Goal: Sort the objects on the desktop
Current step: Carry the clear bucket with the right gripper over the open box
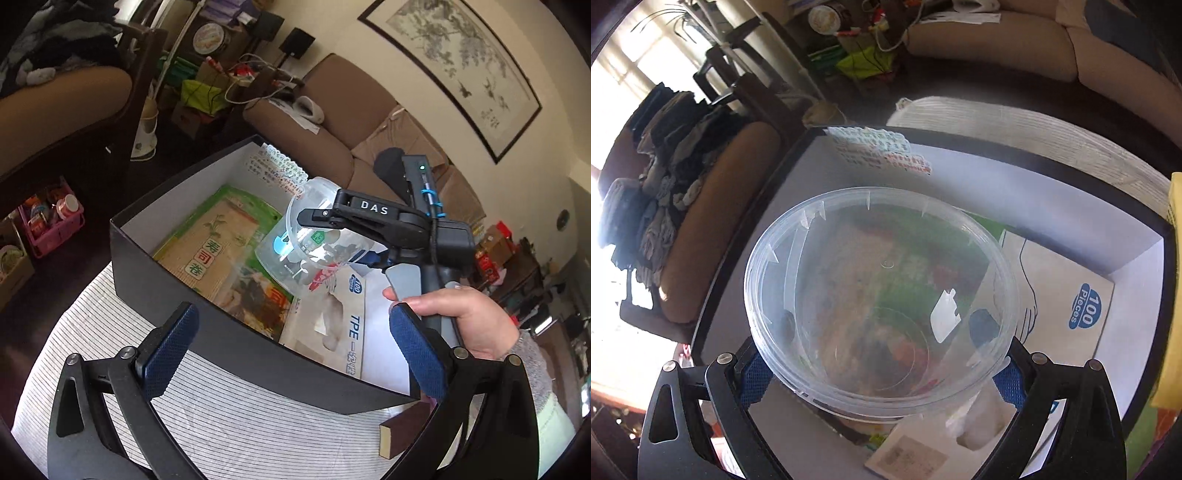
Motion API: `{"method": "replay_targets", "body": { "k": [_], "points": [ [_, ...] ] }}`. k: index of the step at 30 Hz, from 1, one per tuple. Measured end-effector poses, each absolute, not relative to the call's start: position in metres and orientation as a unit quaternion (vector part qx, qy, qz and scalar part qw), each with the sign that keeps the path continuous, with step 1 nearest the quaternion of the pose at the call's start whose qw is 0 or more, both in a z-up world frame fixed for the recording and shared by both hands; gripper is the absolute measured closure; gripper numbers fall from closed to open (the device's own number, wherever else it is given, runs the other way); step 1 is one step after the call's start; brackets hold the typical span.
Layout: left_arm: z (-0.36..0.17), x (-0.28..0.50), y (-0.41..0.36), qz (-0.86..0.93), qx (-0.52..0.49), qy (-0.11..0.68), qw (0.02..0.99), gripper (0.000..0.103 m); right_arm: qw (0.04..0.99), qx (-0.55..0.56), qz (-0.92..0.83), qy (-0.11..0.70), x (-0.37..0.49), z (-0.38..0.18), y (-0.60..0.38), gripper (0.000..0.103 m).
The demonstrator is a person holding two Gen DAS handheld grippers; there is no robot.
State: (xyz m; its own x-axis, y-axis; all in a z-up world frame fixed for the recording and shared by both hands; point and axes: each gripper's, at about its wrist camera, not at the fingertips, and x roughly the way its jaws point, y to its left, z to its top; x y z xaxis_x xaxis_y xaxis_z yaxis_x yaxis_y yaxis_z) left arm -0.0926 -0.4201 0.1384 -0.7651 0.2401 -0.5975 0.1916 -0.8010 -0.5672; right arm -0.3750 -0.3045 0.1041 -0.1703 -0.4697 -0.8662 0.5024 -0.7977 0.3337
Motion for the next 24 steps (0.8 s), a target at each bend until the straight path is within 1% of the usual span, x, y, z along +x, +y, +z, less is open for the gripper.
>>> {"method": "replay_targets", "body": {
  "k": [5,10,13,17,18,24],
  "points": [
    [0.136,-0.095,-0.419,0.887,-0.347,-0.304,0.019,0.000,0.308,0.545,-0.779,0.020,-0.379,0.097,-0.307,0.005],
    [0.135,-0.097,-0.414,0.886,-0.350,-0.305,0.024,0.000,0.294,0.510,-0.805,0.071,-0.378,0.101,-0.317,0.005],
    [0.135,-0.097,-0.413,0.884,-0.350,-0.308,0.029,0.000,0.289,0.513,-0.805,0.072,-0.383,0.098,-0.321,0.005],
    [0.136,-0.096,-0.411,0.884,-0.349,-0.308,0.032,0.000,0.270,0.543,-0.795,0.012,-0.405,0.093,-0.310,0.004],
    [0.136,-0.097,-0.411,0.884,-0.349,-0.310,0.032,0.000,0.266,0.555,-0.788,-0.007,-0.412,0.090,-0.307,0.001],
    [0.134,-0.098,-0.412,0.880,-0.351,-0.318,0.038,0.000,0.262,0.613,-0.738,-0.106,-0.429,0.065,-0.296,0.000]
  ]
}}
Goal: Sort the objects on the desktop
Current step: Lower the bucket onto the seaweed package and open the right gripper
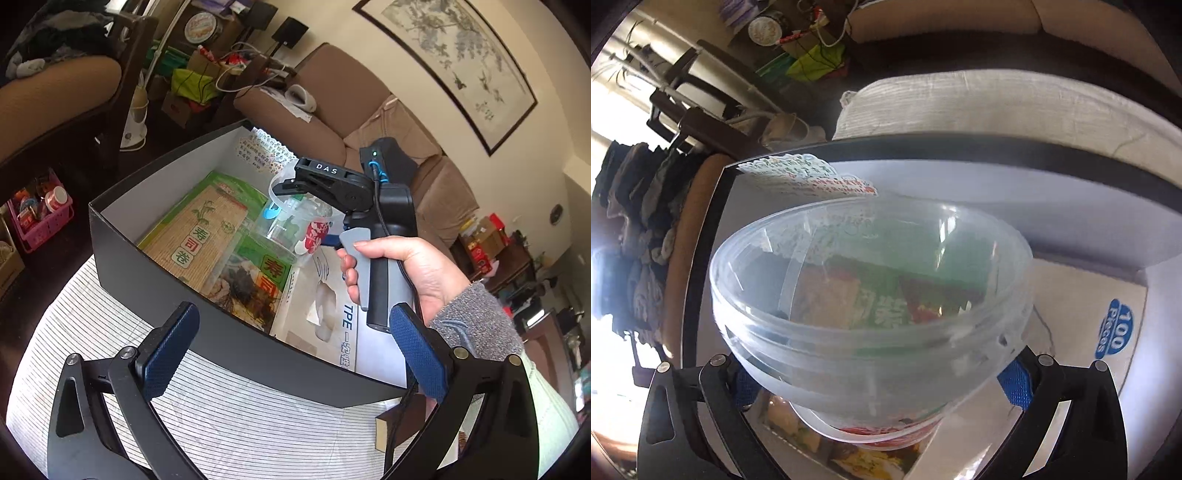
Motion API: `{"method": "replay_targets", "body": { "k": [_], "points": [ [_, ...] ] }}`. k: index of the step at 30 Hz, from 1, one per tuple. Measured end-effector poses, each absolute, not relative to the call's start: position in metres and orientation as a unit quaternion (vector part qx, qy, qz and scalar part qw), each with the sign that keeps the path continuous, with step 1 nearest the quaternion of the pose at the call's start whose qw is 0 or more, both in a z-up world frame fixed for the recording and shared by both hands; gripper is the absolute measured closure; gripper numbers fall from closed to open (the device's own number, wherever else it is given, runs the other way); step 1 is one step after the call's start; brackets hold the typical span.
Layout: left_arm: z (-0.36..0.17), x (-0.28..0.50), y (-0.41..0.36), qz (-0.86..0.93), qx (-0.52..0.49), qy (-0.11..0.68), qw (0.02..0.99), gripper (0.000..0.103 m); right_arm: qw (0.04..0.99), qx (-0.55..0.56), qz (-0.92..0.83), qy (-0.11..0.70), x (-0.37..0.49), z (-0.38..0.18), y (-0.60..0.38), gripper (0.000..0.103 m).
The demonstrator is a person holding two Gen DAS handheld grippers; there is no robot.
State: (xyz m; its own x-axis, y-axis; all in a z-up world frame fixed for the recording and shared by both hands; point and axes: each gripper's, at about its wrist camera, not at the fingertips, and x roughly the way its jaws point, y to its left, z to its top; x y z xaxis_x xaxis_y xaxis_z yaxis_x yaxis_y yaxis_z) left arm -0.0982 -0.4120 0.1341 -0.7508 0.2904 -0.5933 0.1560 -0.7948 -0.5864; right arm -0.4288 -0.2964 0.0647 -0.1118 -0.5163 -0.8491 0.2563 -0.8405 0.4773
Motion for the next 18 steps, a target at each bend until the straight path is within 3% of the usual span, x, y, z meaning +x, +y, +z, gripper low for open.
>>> {"method": "replay_targets", "body": {
  "k": [2,18],
  "points": [
    [0.134,-0.098,-0.411,0.880,-0.351,-0.318,0.042,0.000,0.262,0.622,-0.724,-0.138,-0.430,0.062,-0.289,0.000],
    [0.136,-0.098,-0.410,0.879,-0.348,-0.321,0.049,0.000,0.259,0.591,-0.749,-0.155,-0.413,0.102,-0.251,0.000]
  ]
}}
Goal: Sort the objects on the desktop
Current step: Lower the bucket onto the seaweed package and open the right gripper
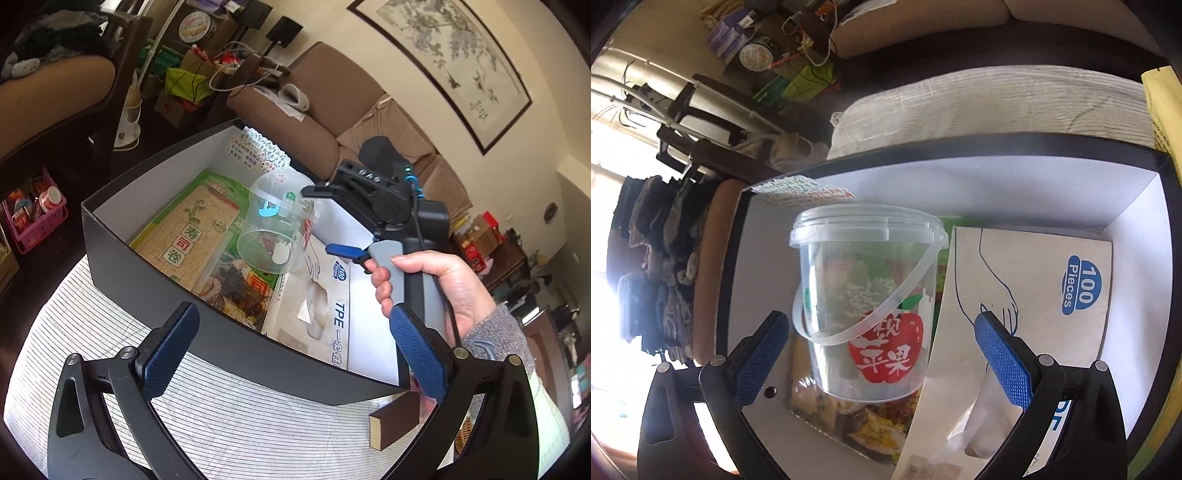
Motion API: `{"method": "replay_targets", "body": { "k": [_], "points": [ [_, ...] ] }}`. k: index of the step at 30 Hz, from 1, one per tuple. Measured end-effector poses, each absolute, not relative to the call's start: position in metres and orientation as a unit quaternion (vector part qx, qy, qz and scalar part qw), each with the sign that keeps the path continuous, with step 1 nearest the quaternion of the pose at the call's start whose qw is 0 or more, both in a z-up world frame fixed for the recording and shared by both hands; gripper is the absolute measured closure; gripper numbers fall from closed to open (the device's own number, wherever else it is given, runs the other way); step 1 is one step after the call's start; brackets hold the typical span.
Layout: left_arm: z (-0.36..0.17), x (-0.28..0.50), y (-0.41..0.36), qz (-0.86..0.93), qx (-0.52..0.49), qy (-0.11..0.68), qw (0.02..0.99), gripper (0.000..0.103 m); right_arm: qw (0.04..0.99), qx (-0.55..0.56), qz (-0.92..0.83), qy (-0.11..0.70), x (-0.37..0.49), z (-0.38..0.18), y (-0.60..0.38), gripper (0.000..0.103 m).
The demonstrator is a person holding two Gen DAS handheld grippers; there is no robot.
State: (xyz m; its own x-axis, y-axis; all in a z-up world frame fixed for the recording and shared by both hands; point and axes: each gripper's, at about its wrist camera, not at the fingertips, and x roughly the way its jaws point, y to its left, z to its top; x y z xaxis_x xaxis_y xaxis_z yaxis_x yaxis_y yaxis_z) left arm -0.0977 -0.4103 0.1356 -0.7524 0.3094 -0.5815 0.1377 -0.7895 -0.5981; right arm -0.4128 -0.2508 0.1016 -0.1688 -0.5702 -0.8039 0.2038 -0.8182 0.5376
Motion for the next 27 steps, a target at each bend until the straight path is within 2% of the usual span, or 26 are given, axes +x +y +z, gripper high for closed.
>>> {"method": "replay_targets", "body": {
  "k": [3,12,19,27],
  "points": [
    [0.135,-0.099,-0.410,0.879,-0.350,-0.320,0.053,0.000,0.275,0.563,-0.765,-0.151,-0.405,0.124,-0.250,0.000],
    [0.143,-0.102,-0.390,0.884,-0.355,-0.298,0.066,0.000,0.324,0.501,-0.799,-0.073,-0.350,0.179,-0.247,0.000],
    [0.148,-0.103,-0.372,0.892,-0.369,-0.256,0.056,0.000,0.316,0.476,-0.819,-0.049,-0.311,0.178,-0.207,0.000],
    [0.141,-0.112,-0.358,0.890,-0.418,-0.183,-0.019,0.000,0.309,0.451,-0.837,0.022,-0.271,0.169,-0.195,0.000]
  ]
}}
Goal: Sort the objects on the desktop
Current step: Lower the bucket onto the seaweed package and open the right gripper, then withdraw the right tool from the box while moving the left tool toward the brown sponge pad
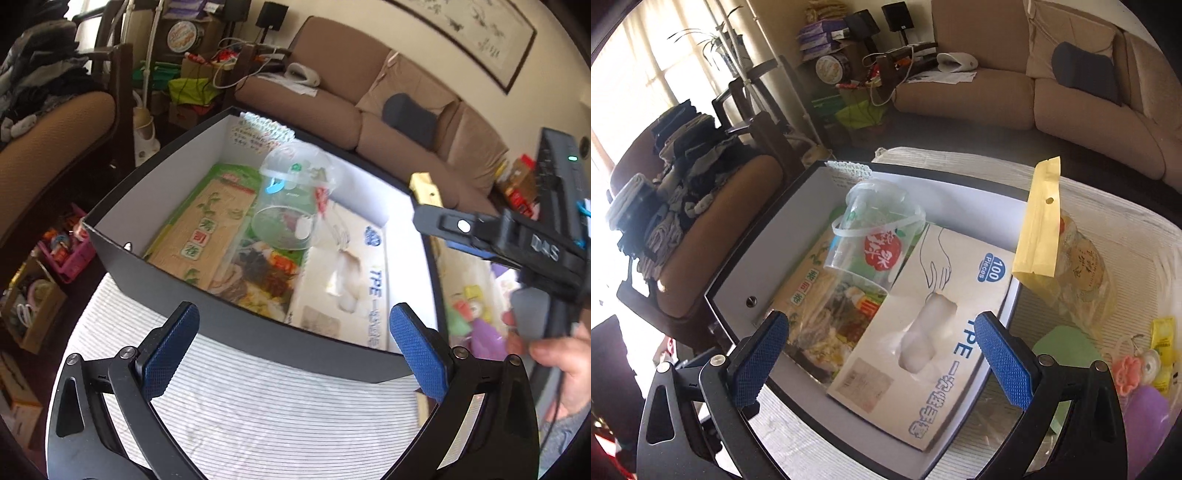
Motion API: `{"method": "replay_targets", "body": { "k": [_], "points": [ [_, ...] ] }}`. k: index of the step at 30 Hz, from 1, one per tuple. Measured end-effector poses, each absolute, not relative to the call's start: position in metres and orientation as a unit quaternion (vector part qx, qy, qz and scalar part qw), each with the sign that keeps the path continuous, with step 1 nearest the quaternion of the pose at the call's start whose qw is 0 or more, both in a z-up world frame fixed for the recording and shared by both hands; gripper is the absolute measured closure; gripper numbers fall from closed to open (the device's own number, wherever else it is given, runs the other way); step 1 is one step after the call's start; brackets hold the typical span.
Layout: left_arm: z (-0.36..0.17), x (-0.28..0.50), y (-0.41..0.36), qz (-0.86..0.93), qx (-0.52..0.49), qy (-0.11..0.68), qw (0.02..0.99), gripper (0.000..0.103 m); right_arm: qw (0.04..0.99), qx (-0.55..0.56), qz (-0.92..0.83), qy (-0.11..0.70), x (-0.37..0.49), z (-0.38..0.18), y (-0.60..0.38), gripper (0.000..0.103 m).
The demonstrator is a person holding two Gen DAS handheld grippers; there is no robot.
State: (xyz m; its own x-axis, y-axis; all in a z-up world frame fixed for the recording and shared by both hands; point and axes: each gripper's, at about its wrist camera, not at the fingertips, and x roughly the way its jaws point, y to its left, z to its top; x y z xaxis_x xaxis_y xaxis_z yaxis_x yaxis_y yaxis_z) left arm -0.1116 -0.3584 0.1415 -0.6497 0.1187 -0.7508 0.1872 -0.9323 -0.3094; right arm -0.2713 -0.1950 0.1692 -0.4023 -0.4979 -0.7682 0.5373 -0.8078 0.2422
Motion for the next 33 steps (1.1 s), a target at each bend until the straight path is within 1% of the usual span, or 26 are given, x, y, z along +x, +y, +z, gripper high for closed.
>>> {"method": "replay_targets", "body": {
  "k": [5,13,21,33],
  "points": [
    [0.145,-0.109,-0.353,-0.897,0.418,0.138,0.047,0.000,0.303,0.425,-0.852,0.037,-0.246,0.171,-0.189,0.000],
    [0.157,-0.105,-0.343,-0.904,0.412,0.097,0.061,0.000,0.281,0.392,-0.874,0.067,-0.212,0.172,-0.185,0.000],
    [0.159,-0.106,-0.323,-0.908,0.410,0.018,0.083,0.000,0.242,0.378,-0.892,0.058,-0.197,0.165,-0.176,0.000],
    [0.150,-0.113,-0.309,-0.903,0.422,0.004,0.081,0.000,0.218,0.380,-0.898,0.031,-0.183,0.162,-0.160,0.000]
  ]
}}
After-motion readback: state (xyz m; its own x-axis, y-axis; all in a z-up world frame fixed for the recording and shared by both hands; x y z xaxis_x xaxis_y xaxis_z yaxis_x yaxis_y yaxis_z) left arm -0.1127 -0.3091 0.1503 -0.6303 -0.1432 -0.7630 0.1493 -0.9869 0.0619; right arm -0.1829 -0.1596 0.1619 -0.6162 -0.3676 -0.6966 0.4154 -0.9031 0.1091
